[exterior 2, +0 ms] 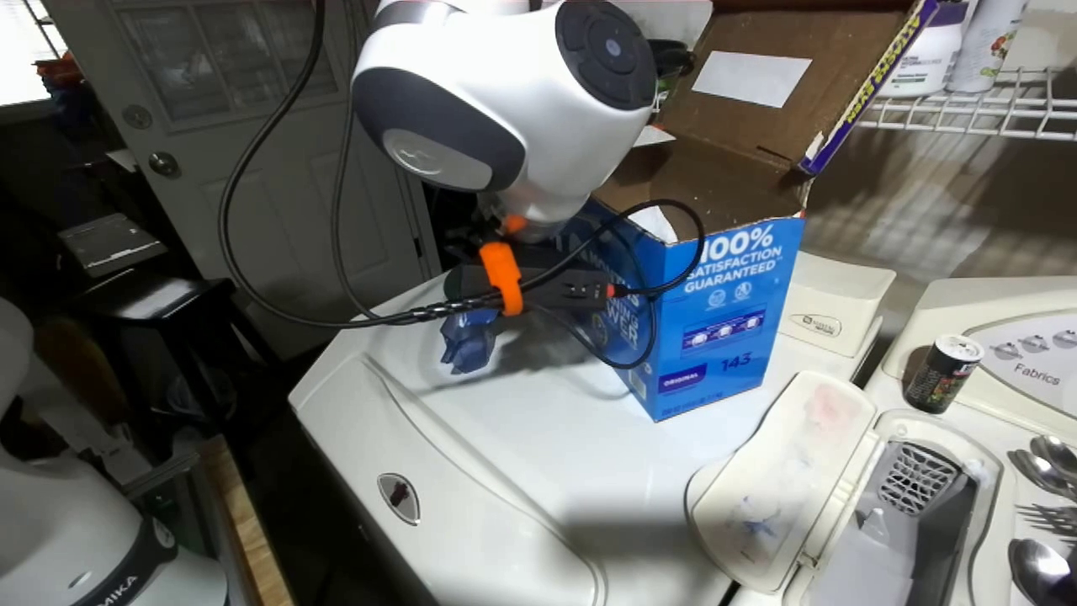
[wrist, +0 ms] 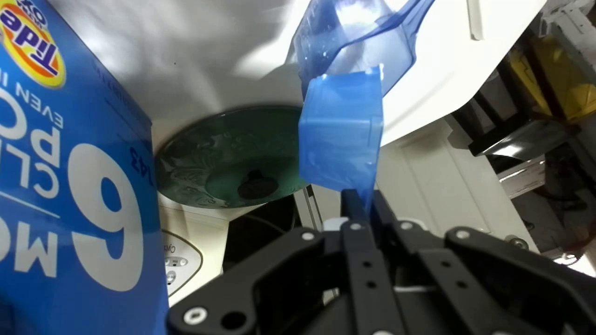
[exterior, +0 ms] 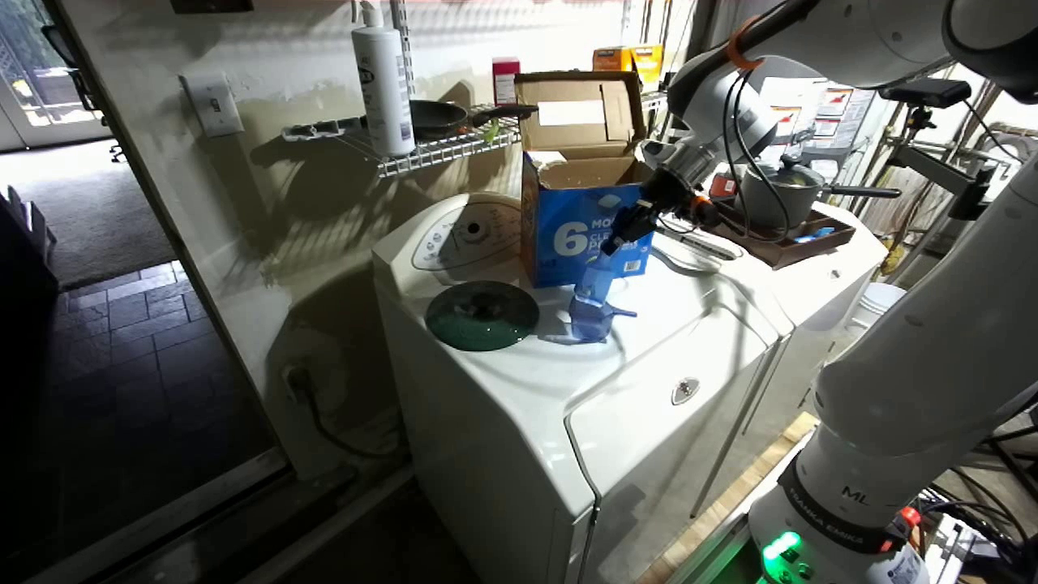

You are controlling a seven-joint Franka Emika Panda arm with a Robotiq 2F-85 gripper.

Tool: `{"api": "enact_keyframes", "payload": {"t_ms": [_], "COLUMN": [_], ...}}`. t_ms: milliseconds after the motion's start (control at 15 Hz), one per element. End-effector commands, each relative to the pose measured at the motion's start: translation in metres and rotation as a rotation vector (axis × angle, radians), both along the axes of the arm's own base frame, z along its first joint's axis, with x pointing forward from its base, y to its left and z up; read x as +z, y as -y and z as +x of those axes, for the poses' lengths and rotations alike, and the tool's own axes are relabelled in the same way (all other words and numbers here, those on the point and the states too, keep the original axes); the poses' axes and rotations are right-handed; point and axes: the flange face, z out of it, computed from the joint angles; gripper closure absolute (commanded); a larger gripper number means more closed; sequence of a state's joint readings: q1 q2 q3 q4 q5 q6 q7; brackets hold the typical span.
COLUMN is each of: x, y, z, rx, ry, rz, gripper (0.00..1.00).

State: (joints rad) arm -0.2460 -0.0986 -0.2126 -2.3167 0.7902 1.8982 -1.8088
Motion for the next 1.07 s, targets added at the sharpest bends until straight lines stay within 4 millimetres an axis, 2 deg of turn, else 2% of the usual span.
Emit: {"api": "enact_keyframes", "payload": {"t_ms": [0,467,1000], "x": [0.009,0.015,0.016], "y": [-0.013,-0.02,-0.031], "z": [-0.019,-0.033,-0.033], "rx": [0.017,0.036,0.08], "ry": [0.076,0.144,0.193], "rz": [-0.018,-0.054,-0.106], "gripper": [0.98,0.98,0.98]}}
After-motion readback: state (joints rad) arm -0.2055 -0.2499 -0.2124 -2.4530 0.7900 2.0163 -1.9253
